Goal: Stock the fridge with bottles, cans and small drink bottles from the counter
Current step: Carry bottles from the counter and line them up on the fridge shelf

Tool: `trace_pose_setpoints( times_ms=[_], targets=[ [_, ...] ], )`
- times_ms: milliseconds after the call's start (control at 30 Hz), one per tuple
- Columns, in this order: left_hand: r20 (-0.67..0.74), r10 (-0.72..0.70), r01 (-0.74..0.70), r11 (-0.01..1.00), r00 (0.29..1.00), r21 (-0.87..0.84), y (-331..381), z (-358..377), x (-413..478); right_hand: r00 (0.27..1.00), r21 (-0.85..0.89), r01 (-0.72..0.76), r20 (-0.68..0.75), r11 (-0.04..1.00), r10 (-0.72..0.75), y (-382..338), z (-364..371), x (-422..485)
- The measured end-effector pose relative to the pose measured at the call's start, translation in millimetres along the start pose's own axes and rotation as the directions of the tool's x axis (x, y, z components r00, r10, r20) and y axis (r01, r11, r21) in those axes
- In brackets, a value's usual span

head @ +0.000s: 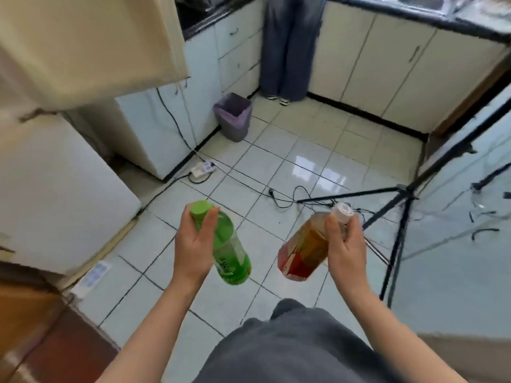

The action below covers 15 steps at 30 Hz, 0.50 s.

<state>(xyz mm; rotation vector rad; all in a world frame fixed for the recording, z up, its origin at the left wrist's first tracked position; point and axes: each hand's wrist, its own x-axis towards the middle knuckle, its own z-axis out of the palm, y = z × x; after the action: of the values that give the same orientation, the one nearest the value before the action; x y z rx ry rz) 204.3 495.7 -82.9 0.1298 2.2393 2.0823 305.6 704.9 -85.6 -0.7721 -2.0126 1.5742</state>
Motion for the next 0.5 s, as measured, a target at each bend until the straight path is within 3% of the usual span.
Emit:
trace_pose_setpoints(
  times_ms=[133,300,500],
  targets=[
    [-0.282,-0.042,0.024,0.997,0.959,-0.069,-12.3,-69.2,25.7,0.966,0.001,0.068,0.251,0.998,-0.066,-24.0,93.6,42.3],
    [-0.549,-0.100,0.083,0.995,0.830,-0.057,-38.2,-140.4,58.6,0.882,-0.003,0.152,0.452,0.988,-0.135,-36.5,229.3,79.0],
    [-0.711,-0.138,0.157,0.987,0.689,-0.039,-47.7,-213.9,133.5,0.679,0.004,0.169,0.724,0.986,-0.119,-56.3,390.4,118.0]
  ],
)
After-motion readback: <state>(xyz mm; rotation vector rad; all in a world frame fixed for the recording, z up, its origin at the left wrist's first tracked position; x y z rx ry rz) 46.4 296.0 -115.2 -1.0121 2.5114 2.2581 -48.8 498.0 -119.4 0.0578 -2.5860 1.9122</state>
